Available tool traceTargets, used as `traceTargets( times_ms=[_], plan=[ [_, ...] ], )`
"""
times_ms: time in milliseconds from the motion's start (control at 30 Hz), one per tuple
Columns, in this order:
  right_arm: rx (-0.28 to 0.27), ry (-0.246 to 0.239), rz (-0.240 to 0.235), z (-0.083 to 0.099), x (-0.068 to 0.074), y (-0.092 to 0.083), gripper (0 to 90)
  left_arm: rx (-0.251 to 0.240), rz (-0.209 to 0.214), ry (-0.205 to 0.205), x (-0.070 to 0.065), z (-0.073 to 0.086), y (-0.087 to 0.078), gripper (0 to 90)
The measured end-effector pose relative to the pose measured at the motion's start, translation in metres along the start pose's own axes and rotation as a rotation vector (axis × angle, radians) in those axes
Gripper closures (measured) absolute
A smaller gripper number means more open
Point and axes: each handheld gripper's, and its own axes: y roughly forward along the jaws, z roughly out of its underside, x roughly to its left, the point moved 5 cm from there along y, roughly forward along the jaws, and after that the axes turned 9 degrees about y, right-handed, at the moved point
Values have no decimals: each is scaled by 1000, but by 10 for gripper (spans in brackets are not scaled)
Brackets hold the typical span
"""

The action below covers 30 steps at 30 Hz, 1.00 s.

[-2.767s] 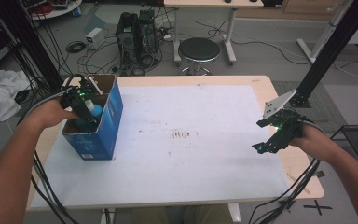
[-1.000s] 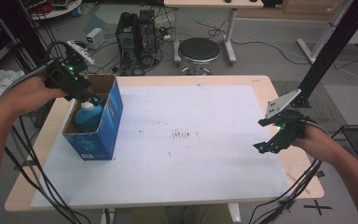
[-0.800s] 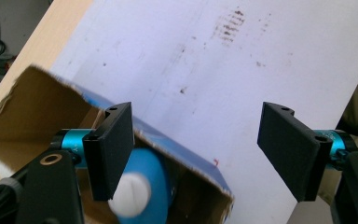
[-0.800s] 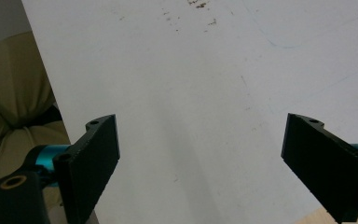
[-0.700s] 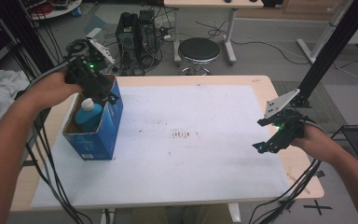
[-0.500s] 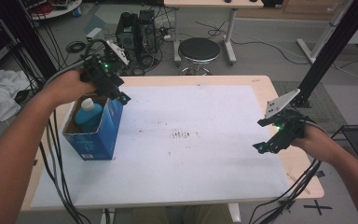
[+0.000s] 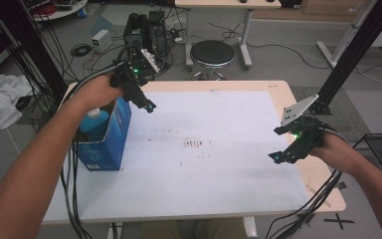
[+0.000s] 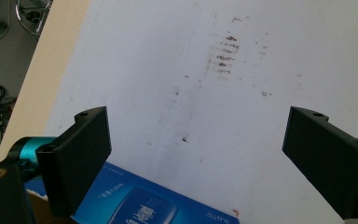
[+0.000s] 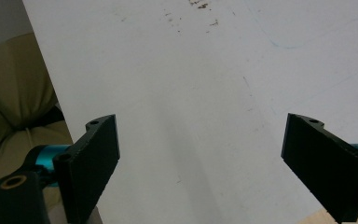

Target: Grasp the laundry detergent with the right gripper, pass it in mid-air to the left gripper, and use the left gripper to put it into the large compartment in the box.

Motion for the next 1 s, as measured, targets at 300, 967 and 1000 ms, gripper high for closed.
traceTargets(
  times_ms=[300, 967, 1000],
  plan=[
    [17, 14, 6, -4, -1, 0, 104, -50, -5, 33, 8, -19, 12, 80],
    [24, 24, 8, -6, -6, -4, 104, -33, 40, 122, -2, -47, 30, 80],
    [29, 24, 10, -6, -6, -5, 104, -45, 37, 105, -5, -48, 31, 80]
  ],
)
